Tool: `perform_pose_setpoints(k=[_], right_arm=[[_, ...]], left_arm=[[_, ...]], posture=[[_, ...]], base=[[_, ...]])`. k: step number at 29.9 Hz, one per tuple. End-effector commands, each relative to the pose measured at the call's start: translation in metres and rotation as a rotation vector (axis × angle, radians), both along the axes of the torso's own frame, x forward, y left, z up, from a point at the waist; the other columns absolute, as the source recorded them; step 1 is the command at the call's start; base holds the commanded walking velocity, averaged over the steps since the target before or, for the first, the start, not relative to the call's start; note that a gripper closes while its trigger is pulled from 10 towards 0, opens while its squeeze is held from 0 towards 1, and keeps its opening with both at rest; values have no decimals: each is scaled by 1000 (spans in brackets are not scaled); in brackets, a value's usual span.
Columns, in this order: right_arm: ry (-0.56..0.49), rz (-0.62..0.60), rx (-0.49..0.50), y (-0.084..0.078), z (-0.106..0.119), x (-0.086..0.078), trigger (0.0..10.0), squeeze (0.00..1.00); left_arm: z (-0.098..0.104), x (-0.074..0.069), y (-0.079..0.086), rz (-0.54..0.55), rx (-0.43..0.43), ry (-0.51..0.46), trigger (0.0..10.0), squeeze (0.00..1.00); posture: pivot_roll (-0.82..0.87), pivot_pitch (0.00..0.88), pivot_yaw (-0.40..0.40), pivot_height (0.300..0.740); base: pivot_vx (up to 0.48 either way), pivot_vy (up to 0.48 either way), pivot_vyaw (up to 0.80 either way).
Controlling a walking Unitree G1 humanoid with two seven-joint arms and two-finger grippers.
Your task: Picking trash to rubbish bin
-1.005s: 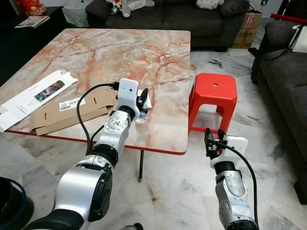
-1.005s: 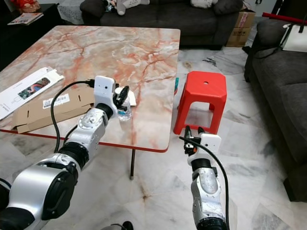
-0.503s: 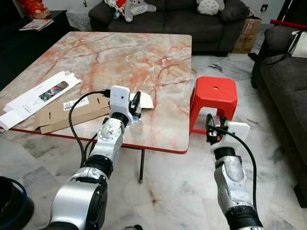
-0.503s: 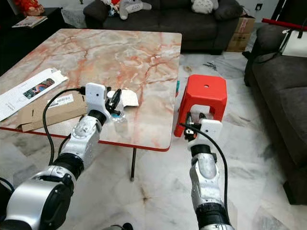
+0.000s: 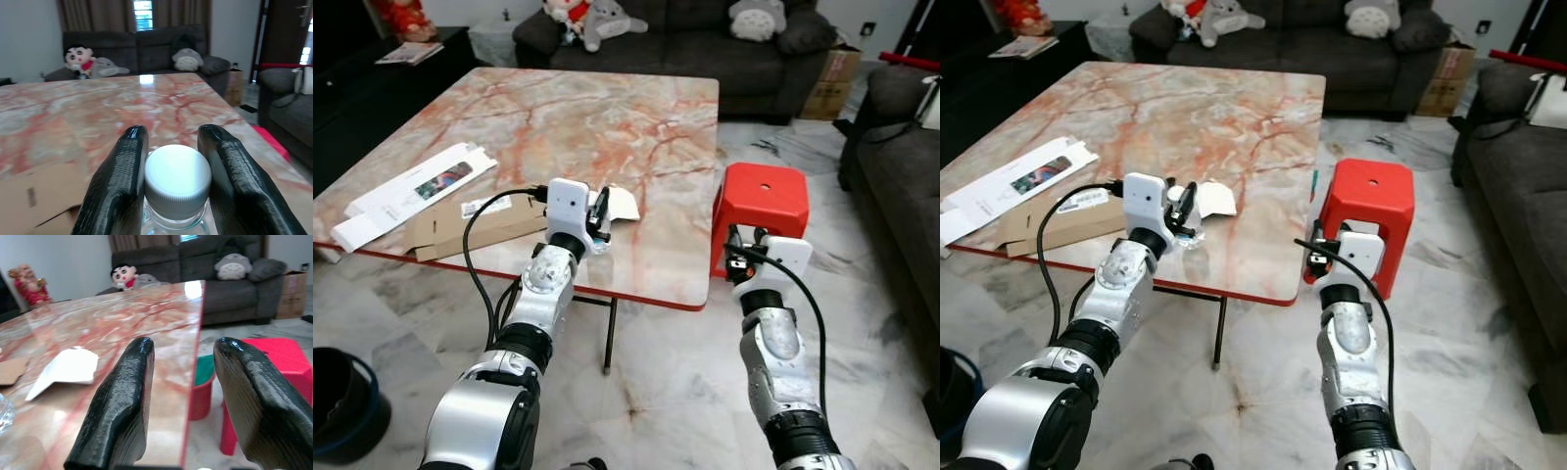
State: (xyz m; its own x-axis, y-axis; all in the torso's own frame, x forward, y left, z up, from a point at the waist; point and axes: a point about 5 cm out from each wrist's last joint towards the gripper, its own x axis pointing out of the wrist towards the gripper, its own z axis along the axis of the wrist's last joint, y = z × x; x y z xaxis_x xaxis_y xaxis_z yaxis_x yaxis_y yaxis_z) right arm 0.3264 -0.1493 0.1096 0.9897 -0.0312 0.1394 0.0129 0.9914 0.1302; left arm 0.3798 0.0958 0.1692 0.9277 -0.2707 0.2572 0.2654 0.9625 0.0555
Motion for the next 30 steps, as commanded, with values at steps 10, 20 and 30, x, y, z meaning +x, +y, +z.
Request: perform_pose_setpoints(k=[10,20,30], right_arm=[[-21,-75,-1,-13,11,6,10000,0],[-22,-69,-10,-12,11,7,10000,0],[-14,-59,-6,-9,9,6,10000,0]], left_arm=[[2,-3,5,8,31,-36,10000,0],[1,-3,5,15,36,-30,10000,0],[1,-3,6,23,43,-27,10000,0]], posture=[[98,0,58,740],[104,0,54,740],[112,0,56,740]], base=[[0,0,766],[0,0,771],[0,0,777]])
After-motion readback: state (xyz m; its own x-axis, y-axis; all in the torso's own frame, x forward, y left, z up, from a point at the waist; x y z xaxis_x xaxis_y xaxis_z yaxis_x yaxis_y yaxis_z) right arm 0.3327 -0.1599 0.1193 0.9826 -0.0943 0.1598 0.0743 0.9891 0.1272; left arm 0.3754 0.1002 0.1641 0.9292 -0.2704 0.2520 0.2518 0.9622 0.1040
